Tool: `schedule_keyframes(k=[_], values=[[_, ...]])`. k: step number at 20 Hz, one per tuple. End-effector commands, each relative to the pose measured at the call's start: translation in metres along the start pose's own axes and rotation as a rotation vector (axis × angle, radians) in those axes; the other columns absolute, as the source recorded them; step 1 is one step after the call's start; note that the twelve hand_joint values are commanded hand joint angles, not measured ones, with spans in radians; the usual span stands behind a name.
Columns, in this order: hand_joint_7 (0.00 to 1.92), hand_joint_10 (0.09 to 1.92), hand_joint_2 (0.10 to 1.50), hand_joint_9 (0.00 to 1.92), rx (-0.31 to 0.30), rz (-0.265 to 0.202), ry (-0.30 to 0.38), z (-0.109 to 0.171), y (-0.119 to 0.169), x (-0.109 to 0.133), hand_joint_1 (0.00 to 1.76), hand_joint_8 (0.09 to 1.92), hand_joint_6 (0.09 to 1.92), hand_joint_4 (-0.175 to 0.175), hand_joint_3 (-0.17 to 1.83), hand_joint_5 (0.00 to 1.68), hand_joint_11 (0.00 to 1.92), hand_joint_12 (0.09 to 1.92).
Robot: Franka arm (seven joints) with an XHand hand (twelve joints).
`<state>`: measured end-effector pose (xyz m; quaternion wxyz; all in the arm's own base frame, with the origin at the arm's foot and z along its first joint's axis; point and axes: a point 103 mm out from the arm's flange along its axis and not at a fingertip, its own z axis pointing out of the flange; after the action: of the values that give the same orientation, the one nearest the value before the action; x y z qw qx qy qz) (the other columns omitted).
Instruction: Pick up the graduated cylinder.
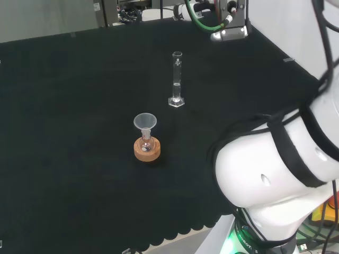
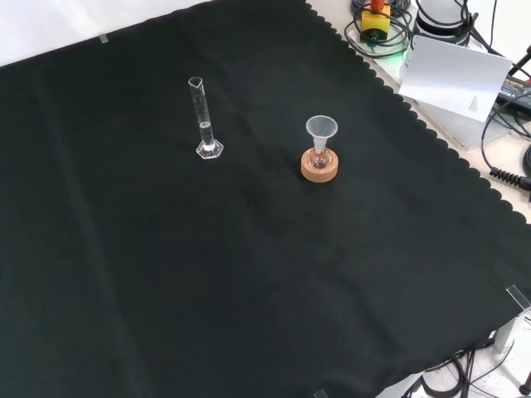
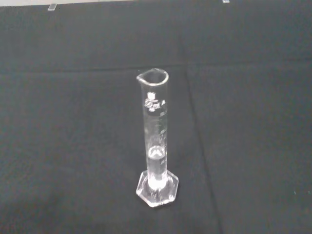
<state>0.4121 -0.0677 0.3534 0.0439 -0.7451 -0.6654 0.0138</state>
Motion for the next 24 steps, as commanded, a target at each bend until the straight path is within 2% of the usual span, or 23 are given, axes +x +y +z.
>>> schedule_keyframes(k=[1,7,13,20,24], values=[[0.14,0.66,1.26,0.34,-0.106,-0.007,0.116,0.020,0.053,-0.038,0.15,0.58,0.09,-0.047,0.19,0.36,0.16,1.37],[0.19,0.65,1.23,0.42,-0.091,-0.022,0.141,0.050,0.063,-0.043,0.20,0.62,0.09,-0.052,0.19,0.38,0.21,1.36],[0.20,0.65,1.21,0.44,-0.049,-0.029,0.161,0.081,0.070,-0.045,0.23,0.63,0.09,-0.055,0.18,0.38,0.23,1.36],[0.20,0.64,1.19,0.45,-0.033,-0.045,0.216,0.112,0.074,-0.044,0.27,0.65,0.09,-0.058,0.18,0.39,0.24,1.36],[0.20,0.64,1.18,0.44,-0.035,-0.061,0.277,0.131,0.076,-0.045,0.30,0.65,0.09,-0.058,0.17,0.39,0.25,1.36]])
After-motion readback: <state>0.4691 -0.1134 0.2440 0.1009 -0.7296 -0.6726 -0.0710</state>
